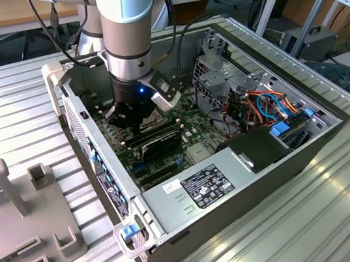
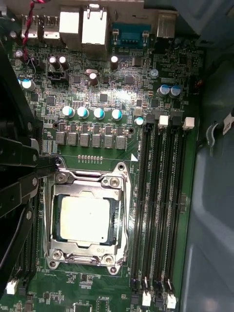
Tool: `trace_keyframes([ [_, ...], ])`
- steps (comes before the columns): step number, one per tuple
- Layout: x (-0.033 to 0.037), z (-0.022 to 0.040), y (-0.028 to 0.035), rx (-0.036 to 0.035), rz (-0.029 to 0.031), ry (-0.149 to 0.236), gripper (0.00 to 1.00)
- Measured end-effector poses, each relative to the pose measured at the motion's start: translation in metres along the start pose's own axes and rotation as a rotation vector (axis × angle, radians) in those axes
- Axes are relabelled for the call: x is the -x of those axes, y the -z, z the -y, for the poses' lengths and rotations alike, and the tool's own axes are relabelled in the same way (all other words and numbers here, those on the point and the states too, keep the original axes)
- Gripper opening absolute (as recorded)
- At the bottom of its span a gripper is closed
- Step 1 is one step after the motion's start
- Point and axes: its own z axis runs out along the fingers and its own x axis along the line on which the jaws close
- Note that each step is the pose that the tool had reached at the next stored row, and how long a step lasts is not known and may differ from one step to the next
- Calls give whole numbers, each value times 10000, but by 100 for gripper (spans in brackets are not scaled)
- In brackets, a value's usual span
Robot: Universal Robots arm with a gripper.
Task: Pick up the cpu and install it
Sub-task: 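Install the second cpu locking lever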
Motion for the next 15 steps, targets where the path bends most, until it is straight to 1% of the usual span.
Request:
trace_keyframes([
  [2, 0, 0, 1, 1, 1, 0, 11],
  [3, 8, 0, 2, -2, -1, 1, 11],
  [4, 31, 2, 1, -2, -2, 1, 11],
  [6, 100, 7, -3, -1, -1, -2, 11],
  [7, 157, 11, -6, -2, -1, 2, 11],
  [11, 271, 19, -12, -1, -2, 0, 11],
  [12, 296, 21, -11, -1, -13, 1, 11],
  [14, 302, 20, 27, -1, -27, -1, 11],
  [15, 306, 18, 94, 0, -27, 0, 11],
])
